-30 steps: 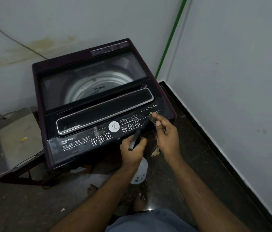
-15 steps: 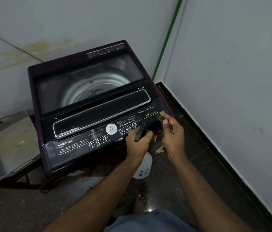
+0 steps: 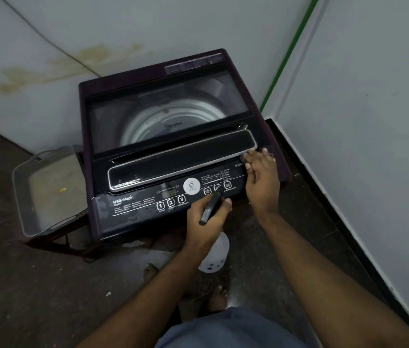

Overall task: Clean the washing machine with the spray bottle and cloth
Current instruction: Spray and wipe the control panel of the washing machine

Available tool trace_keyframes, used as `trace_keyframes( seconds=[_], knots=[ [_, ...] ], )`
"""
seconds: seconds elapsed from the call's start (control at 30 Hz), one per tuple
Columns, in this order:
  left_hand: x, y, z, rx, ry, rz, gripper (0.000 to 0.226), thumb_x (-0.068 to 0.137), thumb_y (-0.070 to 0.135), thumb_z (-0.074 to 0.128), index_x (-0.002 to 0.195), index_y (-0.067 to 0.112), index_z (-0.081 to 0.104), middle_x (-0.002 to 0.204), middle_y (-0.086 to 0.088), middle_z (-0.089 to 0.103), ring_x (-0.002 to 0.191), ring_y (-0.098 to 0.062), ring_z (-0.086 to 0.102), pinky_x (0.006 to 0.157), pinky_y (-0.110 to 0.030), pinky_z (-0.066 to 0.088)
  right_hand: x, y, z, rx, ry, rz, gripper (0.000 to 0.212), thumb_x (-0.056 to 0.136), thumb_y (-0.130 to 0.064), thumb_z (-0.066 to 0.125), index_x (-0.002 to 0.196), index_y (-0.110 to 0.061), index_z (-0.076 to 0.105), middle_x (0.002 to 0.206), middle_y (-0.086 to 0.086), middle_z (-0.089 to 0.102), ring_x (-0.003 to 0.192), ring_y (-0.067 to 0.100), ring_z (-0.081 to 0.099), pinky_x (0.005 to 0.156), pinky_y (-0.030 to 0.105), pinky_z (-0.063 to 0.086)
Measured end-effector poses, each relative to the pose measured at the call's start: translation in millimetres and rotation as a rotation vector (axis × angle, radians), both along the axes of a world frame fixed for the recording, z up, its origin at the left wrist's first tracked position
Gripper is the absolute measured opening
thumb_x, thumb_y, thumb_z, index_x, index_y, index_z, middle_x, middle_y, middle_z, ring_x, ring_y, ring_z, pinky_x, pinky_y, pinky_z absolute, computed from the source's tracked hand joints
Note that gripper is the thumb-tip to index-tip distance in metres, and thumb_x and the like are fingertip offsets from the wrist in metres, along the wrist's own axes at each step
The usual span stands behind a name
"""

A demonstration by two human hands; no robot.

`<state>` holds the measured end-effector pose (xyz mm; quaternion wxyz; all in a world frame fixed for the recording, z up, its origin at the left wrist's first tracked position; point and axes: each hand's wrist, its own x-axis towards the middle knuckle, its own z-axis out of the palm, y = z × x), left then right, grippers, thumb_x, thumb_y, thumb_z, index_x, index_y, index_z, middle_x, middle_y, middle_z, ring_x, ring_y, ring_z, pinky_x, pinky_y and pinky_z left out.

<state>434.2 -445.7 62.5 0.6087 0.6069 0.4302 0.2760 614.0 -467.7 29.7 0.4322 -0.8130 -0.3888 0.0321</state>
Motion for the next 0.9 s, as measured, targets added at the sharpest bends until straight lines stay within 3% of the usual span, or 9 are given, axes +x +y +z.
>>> trace_keyframes(
  seconds=[0.13, 0.23, 0.33, 0.4, 0.5, 0.57, 0.73, 0.83, 0.9],
  knots=[
    [-22, 3, -5, -0.036, 0.012, 0.038, 0.022, 0.098, 0.025, 0.073, 0.082, 0.010, 0.076, 0.078, -0.009, 0.076, 0.077, -0.031, 0.073, 0.061, -0.033, 0.050, -33, -23, -11, -0.020, -0.090, 0.302, 0.037, 0.101, -0.007, 0.047, 0.131, -0.013, 0.068, 0.140, 0.007, 0.059, 0.141, 0.021, 0.038, 0.121, 0.040, 0.032],
    [-31, 6, -5, -0.044, 0.020, 0.058, 0.022, 0.100, 0.020, 0.073, 0.080, 0.010, 0.075, 0.078, -0.011, 0.075, 0.079, -0.030, 0.073, 0.061, -0.034, 0.049, -20, -19, 4, -0.009, -0.005, 0.194, 0.035, 0.100, -0.007, 0.052, 0.127, -0.017, 0.071, 0.139, 0.006, 0.051, 0.132, 0.013, 0.036, 0.113, 0.024, 0.038],
    [-39, 5, -6, -0.031, 0.011, 0.077, 0.024, 0.098, 0.024, 0.075, 0.078, 0.011, 0.075, 0.076, -0.011, 0.074, 0.074, -0.022, 0.070, 0.059, -0.037, 0.049, -22, 12, 16, -0.081, -0.018, 0.012, 0.029, 0.100, -0.007, 0.055, 0.119, -0.017, 0.074, 0.128, 0.001, 0.053, 0.124, 0.019, 0.043, 0.103, 0.035, 0.048],
    [-43, 2, -4, -0.042, 0.012, 0.078, 0.025, 0.096, 0.029, 0.075, 0.077, 0.012, 0.075, 0.076, -0.013, 0.073, 0.072, -0.023, 0.069, 0.060, -0.040, 0.049, -37, 16, 17, -0.100, -0.065, 0.137, 0.033, 0.098, -0.004, 0.054, 0.121, -0.019, 0.073, 0.123, -0.001, 0.055, 0.121, 0.019, 0.045, 0.098, 0.035, 0.051],
    [-48, 4, 1, -0.044, -0.013, 0.078, 0.024, 0.099, 0.022, 0.075, 0.078, 0.010, 0.075, 0.076, -0.011, 0.074, 0.071, -0.020, 0.069, 0.059, -0.036, 0.049, -46, -9, 12, -0.141, -0.100, 0.407, 0.039, 0.096, -0.004, 0.056, 0.126, -0.023, 0.072, 0.126, -0.003, 0.057, 0.122, 0.011, 0.040, 0.101, 0.019, 0.042],
    [-54, 8, 5, -0.043, -0.022, 0.079, 0.023, 0.100, 0.019, 0.074, 0.079, 0.008, 0.075, 0.077, -0.011, 0.074, 0.072, -0.018, 0.069, 0.059, -0.032, 0.048, -34, -13, 14, -0.145, -0.098, 0.419, 0.040, 0.095, 0.001, 0.059, 0.124, -0.022, 0.073, 0.126, -0.003, 0.057, 0.121, 0.007, 0.037, 0.100, 0.009, 0.035],
    [-77, 13, 7, -0.044, -0.017, 0.159, 0.019, 0.098, 0.019, 0.077, 0.082, 0.010, 0.076, 0.075, -0.013, 0.073, 0.072, -0.018, 0.070, 0.055, -0.030, 0.049, -61, 30, 21, -0.124, -0.054, 0.035, 0.023, 0.102, -0.013, 0.054, 0.111, -0.019, 0.075, 0.114, -0.002, 0.056, 0.113, 0.019, 0.043, 0.089, 0.038, 0.052],
    [-93, 16, 4, -0.024, 0.033, 0.189, 0.027, 0.099, 0.023, 0.076, 0.079, 0.007, 0.072, 0.074, -0.020, 0.070, 0.064, -0.032, 0.065, 0.055, -0.037, 0.046, -103, 43, 22, -0.136, -0.104, 0.183, 0.024, 0.101, -0.016, 0.055, 0.116, -0.020, 0.073, 0.117, -0.002, 0.056, 0.113, 0.021, 0.045, 0.087, 0.039, 0.053],
    [-105, 19, 2, -0.037, 0.046, 0.232, 0.024, 0.100, 0.020, 0.074, 0.078, 0.010, 0.074, 0.072, -0.008, 0.073, 0.064, -0.023, 0.067, 0.056, -0.034, 0.049, -126, 50, 20, -0.172, -0.142, 0.253, 0.027, 0.100, -0.014, 0.056, 0.121, -0.020, 0.071, 0.118, -0.001, 0.057, 0.111, 0.022, 0.046, 0.086, 0.037, 0.051]
  ],
)
